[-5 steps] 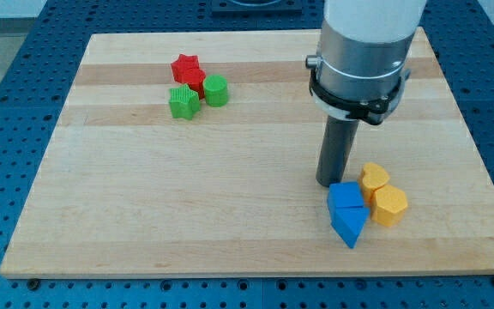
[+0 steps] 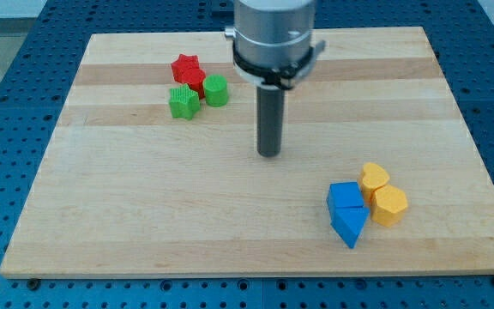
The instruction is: Move your arm towards the top center of the board
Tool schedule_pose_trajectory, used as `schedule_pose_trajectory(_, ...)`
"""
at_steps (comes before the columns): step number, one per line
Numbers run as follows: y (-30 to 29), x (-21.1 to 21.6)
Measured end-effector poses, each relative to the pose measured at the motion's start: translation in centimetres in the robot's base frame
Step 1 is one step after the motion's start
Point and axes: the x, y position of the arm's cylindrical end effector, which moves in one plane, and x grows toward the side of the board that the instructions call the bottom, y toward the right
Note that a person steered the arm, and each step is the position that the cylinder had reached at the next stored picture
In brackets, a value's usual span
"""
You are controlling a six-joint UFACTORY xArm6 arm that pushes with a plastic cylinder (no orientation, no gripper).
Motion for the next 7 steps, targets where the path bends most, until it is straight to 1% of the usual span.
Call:
schedule_pose_trajectory(1, -1.0, -5.6)
schedule_pose_trajectory(2, 1.0, -7.2)
schedule_pose_trajectory(3, 5.4, -8.1)
schedule_pose_trajectory(4, 6.6, -8.9)
schedule_pose_trajectory(5, 5.8, -11.4)
schedule_pose_trajectory(6, 3.3, -14.0)
schedule_pose_trajectory(7, 1.4, -15.7)
